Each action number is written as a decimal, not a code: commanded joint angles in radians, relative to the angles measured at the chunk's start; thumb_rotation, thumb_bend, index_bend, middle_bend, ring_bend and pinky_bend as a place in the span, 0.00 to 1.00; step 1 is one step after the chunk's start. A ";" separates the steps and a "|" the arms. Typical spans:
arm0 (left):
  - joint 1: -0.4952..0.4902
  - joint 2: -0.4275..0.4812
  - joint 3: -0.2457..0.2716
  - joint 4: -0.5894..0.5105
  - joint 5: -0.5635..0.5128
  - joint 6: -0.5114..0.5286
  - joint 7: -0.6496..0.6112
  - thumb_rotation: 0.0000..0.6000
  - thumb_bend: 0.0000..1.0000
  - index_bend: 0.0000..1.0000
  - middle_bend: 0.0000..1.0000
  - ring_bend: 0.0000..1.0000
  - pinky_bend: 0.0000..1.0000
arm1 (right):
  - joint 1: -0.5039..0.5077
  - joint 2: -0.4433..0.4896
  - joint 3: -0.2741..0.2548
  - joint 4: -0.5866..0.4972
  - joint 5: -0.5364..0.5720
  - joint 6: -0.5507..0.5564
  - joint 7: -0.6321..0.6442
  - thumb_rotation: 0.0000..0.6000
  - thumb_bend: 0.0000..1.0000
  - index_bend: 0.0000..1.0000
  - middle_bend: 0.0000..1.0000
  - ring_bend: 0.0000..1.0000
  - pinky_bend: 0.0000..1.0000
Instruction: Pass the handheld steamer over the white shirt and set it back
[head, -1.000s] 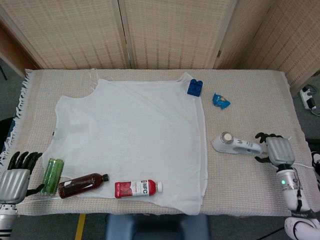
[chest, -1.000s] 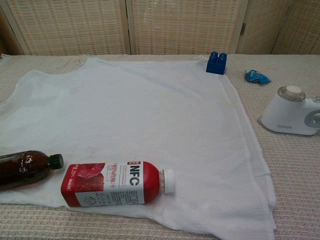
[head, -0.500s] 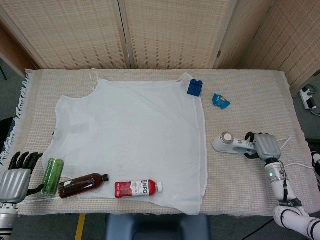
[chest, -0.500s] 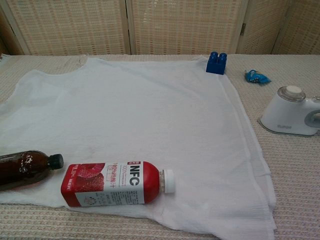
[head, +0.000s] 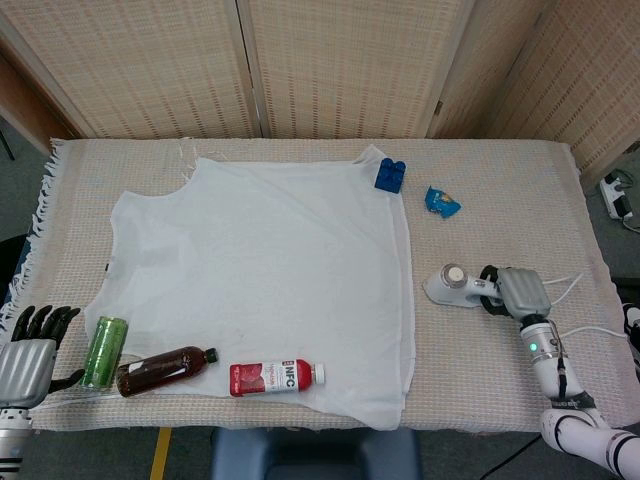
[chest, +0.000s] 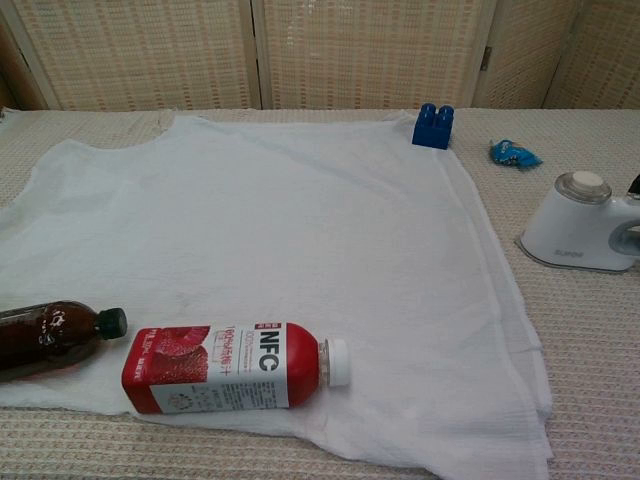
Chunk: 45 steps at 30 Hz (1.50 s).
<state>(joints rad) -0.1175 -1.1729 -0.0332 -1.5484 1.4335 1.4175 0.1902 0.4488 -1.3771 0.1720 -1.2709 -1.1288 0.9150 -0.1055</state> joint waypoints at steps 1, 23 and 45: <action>0.001 0.000 0.001 0.002 -0.001 -0.001 -0.003 1.00 0.12 0.19 0.19 0.11 0.08 | 0.004 -0.008 -0.003 0.009 -0.004 -0.004 0.010 1.00 0.38 0.46 0.54 0.46 0.50; -0.009 -0.001 -0.002 0.008 0.025 0.002 -0.039 1.00 0.12 0.19 0.19 0.11 0.07 | -0.030 -0.108 -0.021 0.139 -0.165 0.072 0.406 1.00 0.42 0.82 0.84 0.79 0.86; -0.490 -0.109 -0.091 0.029 0.199 -0.455 -0.294 0.95 0.37 0.33 0.32 0.22 0.12 | 0.209 0.044 0.110 -0.128 -0.148 -0.085 0.327 1.00 0.42 0.84 0.86 0.81 0.88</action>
<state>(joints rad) -0.5184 -1.2280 -0.1027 -1.5426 1.6453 1.0691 -0.0582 0.6278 -1.3278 0.2673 -1.3879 -1.3043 0.8604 0.2524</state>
